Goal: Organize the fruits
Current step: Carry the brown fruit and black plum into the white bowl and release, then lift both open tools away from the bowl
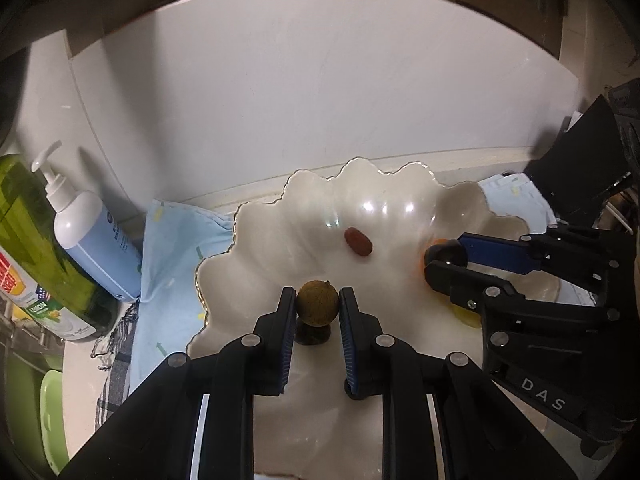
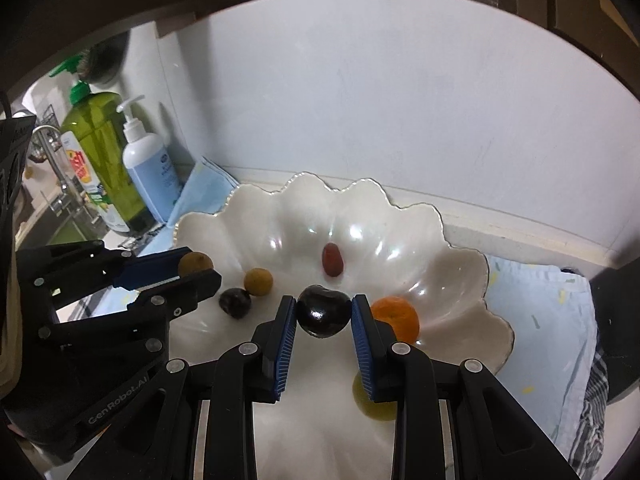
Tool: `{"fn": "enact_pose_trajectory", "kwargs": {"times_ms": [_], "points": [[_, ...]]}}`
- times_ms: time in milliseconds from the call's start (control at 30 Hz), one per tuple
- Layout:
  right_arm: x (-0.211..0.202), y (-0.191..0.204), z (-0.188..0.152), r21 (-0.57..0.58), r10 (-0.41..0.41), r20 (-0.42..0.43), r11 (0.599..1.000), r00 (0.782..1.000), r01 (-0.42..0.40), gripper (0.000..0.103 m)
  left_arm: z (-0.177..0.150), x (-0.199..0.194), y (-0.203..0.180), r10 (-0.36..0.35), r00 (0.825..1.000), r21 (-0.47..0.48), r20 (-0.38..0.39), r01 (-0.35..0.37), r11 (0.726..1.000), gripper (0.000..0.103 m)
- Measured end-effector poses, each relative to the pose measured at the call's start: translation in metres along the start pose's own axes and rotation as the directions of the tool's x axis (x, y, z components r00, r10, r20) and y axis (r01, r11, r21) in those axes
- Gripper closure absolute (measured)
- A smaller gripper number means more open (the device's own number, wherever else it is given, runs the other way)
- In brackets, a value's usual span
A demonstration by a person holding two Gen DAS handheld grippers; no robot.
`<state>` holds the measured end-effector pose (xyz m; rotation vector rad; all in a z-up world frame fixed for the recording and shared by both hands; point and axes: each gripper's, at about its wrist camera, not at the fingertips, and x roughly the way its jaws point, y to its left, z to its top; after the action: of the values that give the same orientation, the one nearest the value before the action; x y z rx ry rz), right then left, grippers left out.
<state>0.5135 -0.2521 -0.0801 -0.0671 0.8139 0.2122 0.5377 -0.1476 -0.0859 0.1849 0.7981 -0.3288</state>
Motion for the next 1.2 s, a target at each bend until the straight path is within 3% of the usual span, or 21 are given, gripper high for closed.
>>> {"fn": "enact_pose_trajectory", "kwargs": {"times_ms": [267, 333, 400, 467, 600, 733, 933, 1200], "points": [[0.008, -0.002, 0.001, 0.000, -0.016, -0.025, 1.000, 1.000, 0.016, 0.073, 0.001, 0.010, 0.001, 0.015, 1.000, 0.006, -0.015, -0.015, 1.000, 0.077], [0.009, -0.003, 0.002, 0.004, -0.017, -0.029, 1.000, 0.999, 0.017, 0.073, 0.001, 0.009, 0.002, 0.021, 1.000, 0.004, -0.007, -0.021, 1.000, 0.065], [0.009, -0.005, 0.002, 0.019, -0.010, -0.034, 1.000, 0.999, 0.010, 0.071, 0.002, 0.007, 0.003, 0.030, 1.000, 0.004, -0.001, -0.030, 1.000, 0.059], [0.007, -0.008, 0.002, 0.033, -0.020, -0.030, 0.999, 0.999, 0.021, 0.060, 0.002, 0.004, 0.004, 0.037, 0.999, 0.001, 0.005, -0.037, 0.999, 0.053], [0.001, -0.011, 0.001, 0.044, -0.038, -0.020, 0.998, 0.999, 0.039, 0.060, 0.002, -0.001, 0.008, 0.050, 0.999, -0.012, 0.015, -0.049, 0.999, 0.043], [-0.006, -0.013, -0.001, 0.054, -0.060, -0.007, 0.997, 0.998, 0.060, 0.050, 0.003, -0.011, 0.011, 0.073, 0.997, -0.025, 0.038, -0.072, 0.997, 0.026], [-0.022, -0.014, -0.002, 0.083, -0.069, 0.016, 0.994, 0.997, 0.067, 0.048, 0.003, -0.033, 0.015, 0.117, 0.990, -0.044, 0.083, -0.113, 0.993, 0.012], [-0.054, -0.003, -0.007, 0.068, -0.099, 0.082, 0.993, 0.992, 0.094, 0.041, -0.010, -0.066, 0.019, 0.134, 0.983, -0.065, 0.125, -0.126, 0.990, 0.006]]}}
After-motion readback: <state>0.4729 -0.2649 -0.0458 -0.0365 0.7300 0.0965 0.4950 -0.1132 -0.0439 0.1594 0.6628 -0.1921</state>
